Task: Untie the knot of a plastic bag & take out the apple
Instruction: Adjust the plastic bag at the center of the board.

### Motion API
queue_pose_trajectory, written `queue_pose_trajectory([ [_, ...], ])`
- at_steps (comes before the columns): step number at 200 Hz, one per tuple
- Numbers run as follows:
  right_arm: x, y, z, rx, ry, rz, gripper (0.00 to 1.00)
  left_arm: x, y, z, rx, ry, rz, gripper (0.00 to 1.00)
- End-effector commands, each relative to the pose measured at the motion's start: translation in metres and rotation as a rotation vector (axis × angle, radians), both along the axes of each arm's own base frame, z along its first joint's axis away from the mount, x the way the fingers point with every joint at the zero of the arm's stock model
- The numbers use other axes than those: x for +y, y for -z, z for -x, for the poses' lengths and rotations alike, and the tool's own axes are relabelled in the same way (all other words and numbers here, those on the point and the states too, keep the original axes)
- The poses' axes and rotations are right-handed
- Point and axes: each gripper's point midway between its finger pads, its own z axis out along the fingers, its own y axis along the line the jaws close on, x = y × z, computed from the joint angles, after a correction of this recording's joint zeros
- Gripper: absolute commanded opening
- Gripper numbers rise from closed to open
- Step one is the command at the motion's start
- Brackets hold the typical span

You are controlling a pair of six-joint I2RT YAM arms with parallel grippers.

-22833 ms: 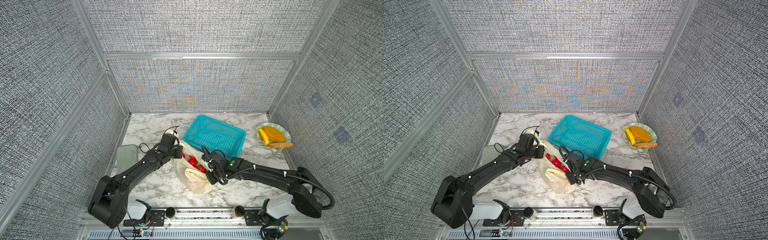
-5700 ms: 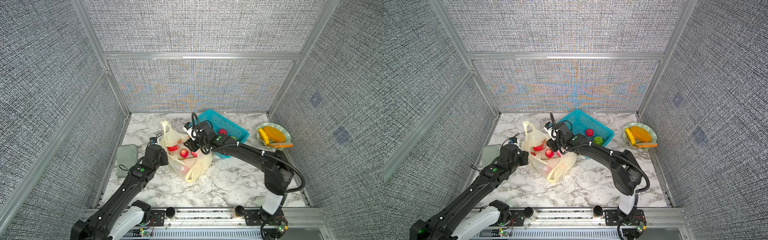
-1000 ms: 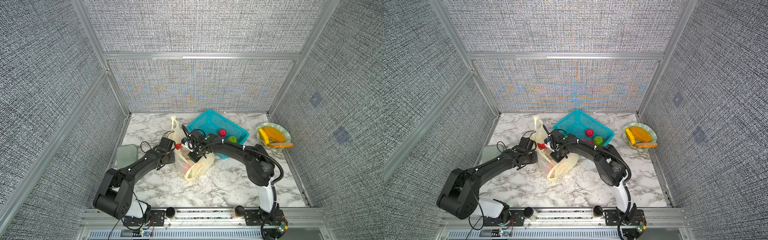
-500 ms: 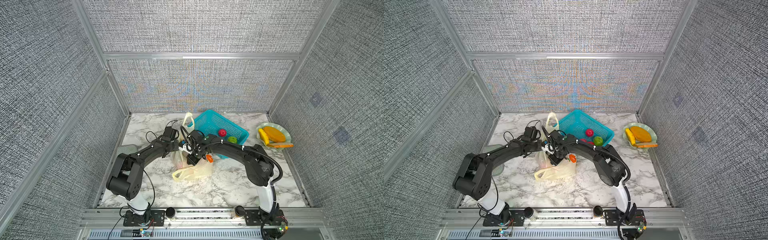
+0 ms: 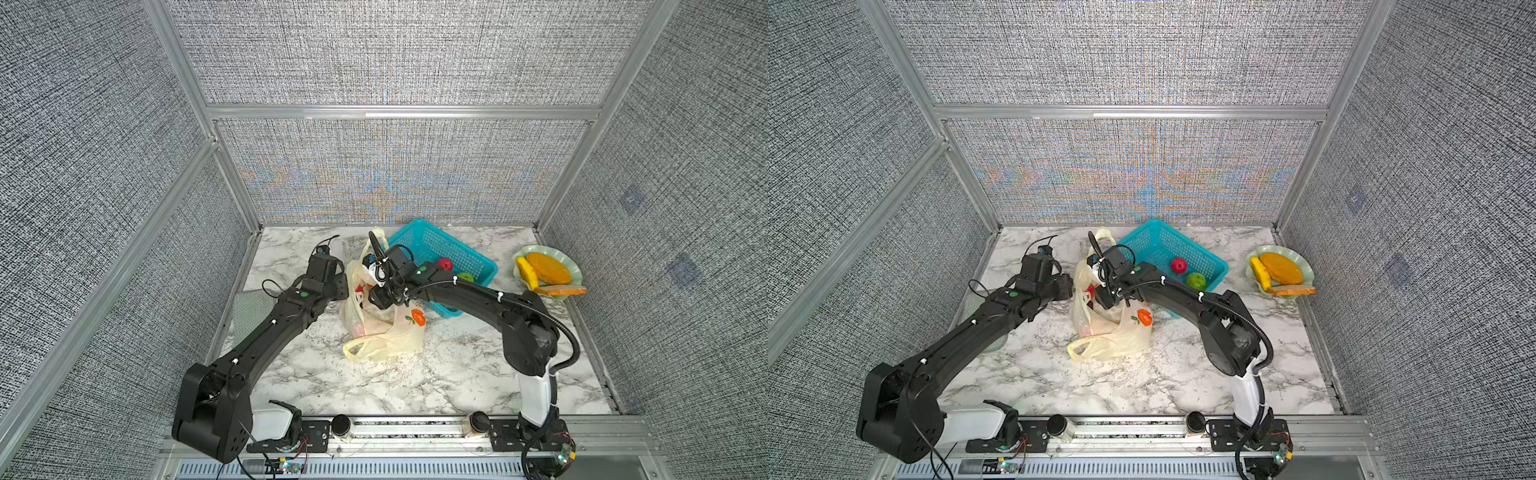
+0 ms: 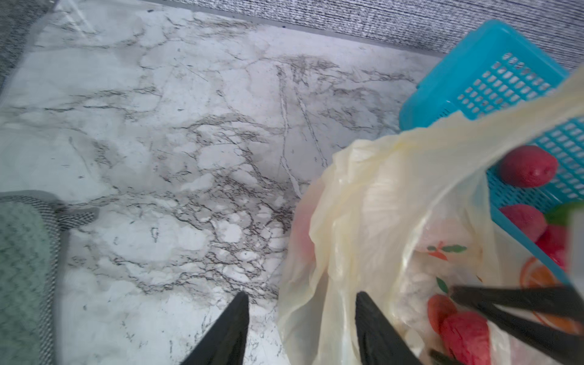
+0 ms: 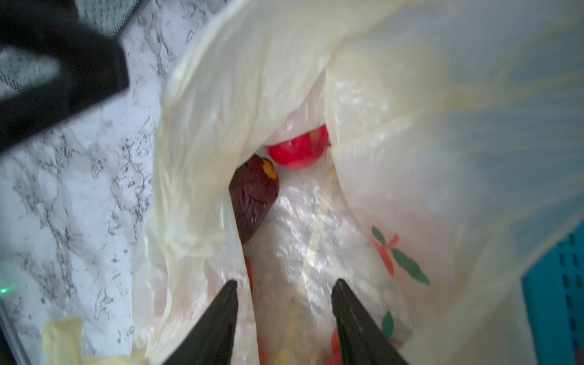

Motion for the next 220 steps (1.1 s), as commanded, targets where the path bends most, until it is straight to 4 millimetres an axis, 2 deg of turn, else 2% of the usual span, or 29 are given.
queue_pose_trajectory([
  [1,0.010,0.007,-0.007,0.029,0.001,0.015,0.54,-0.021,-0.008,0.006,-0.027,0.113,0.083,0.63],
  [29,0.016,0.021,-0.007,0.043,0.010,0.019,0.54,-0.026,-0.002,0.014,0.005,0.128,0.118,0.65],
  [50,0.019,0.021,-0.009,0.037,0.013,0.008,0.54,-0.027,0.009,0.014,0.030,0.119,0.125,0.65],
  [96,0.042,0.016,0.018,0.108,-0.126,-0.078,0.54,-0.021,0.036,0.005,0.131,0.031,0.094,0.63],
  [109,0.046,0.017,0.026,0.136,-0.156,-0.100,0.54,-0.020,0.045,0.002,0.153,0.019,0.076,0.58],
  [115,0.047,0.016,0.027,0.140,-0.161,-0.106,0.54,-0.019,0.049,0.001,0.164,0.018,0.069,0.50],
  [121,0.046,0.017,0.026,0.141,-0.155,-0.103,0.54,-0.020,0.052,0.000,0.176,0.018,0.064,0.33],
  [127,0.045,0.019,0.024,0.132,-0.141,-0.094,0.54,-0.019,0.054,0.000,0.187,0.016,0.059,0.06],
  [129,0.044,0.019,0.023,0.130,-0.136,-0.091,0.54,-0.020,0.054,0.000,0.190,0.016,0.056,0.00],
  [159,0.037,0.030,0.004,0.081,-0.064,-0.025,0.54,-0.013,0.056,0.008,0.219,0.010,0.019,0.00],
  [186,0.037,0.040,-0.015,0.047,-0.002,0.007,0.58,-0.005,0.052,0.018,0.223,0.009,-0.005,0.00],
  [207,0.041,0.039,-0.031,-0.007,0.053,-0.007,0.59,-0.005,0.054,0.025,0.236,0.023,-0.006,0.00],
  [220,0.044,0.038,-0.041,-0.042,0.081,-0.030,0.64,-0.006,0.057,0.028,0.251,0.036,-0.006,0.00],
])
